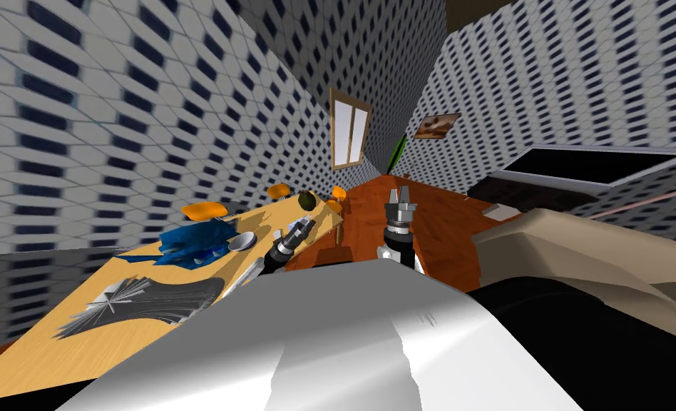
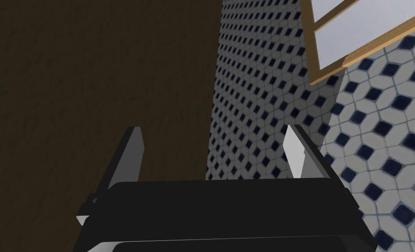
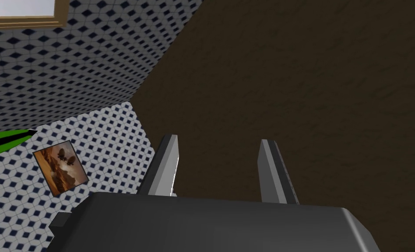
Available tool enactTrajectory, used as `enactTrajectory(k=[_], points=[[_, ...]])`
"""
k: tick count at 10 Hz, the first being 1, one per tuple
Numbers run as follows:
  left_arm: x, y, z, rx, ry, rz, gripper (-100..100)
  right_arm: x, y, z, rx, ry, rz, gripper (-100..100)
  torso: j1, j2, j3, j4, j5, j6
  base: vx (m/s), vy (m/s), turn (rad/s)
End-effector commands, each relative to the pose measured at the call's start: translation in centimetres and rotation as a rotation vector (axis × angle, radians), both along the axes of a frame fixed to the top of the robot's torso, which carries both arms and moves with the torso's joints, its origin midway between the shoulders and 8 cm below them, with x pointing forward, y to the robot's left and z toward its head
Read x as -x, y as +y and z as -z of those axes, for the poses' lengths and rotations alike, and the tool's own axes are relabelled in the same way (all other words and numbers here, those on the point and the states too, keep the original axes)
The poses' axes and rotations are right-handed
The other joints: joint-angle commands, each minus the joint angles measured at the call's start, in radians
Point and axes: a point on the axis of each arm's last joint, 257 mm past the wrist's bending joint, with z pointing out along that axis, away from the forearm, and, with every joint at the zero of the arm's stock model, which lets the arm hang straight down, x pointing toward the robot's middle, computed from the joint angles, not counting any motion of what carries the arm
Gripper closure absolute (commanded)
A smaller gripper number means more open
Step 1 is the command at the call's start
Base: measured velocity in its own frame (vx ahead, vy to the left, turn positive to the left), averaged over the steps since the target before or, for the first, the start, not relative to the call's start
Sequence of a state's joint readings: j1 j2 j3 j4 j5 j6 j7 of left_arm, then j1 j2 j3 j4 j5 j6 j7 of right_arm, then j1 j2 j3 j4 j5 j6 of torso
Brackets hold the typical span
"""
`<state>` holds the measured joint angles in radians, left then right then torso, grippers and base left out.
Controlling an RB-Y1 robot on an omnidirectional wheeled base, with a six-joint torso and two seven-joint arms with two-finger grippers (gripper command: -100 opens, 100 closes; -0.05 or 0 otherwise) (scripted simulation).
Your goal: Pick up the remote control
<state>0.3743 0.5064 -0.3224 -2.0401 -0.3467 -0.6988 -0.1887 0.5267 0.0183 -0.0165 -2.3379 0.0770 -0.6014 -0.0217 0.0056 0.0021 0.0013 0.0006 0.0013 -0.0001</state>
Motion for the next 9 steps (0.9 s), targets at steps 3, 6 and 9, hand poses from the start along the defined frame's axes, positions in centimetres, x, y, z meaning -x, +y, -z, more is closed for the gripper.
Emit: enactTrajectory(k=[3,6,9], points=[[0.6,-1.2,4.2,-0.146,0.024,0.034,-100,0.0,0.0,0.0,0.0,0.0,0.0,0,-0.001,-0.001,-0.001,0.0,0.0,0.0,-0.045,0.035,-0.199],[1.9,-1.2,10.6,-0.342,0.066,0.077,-100,0.0,0.0,0.0,0.0,0.0,0.0,0,0.0,-0.002,-0.001,0.0,0.0,-0.001,-0.038,0.044,-0.254],[2.9,-0.7,14.1,-0.453,0.084,0.1,-100,0.0,0.0,0.0,0.0,0.0,0.0,0,0.0,-0.002,-0.001,0.0,0.0,0.0,-0.04,0.041,-0.236]])
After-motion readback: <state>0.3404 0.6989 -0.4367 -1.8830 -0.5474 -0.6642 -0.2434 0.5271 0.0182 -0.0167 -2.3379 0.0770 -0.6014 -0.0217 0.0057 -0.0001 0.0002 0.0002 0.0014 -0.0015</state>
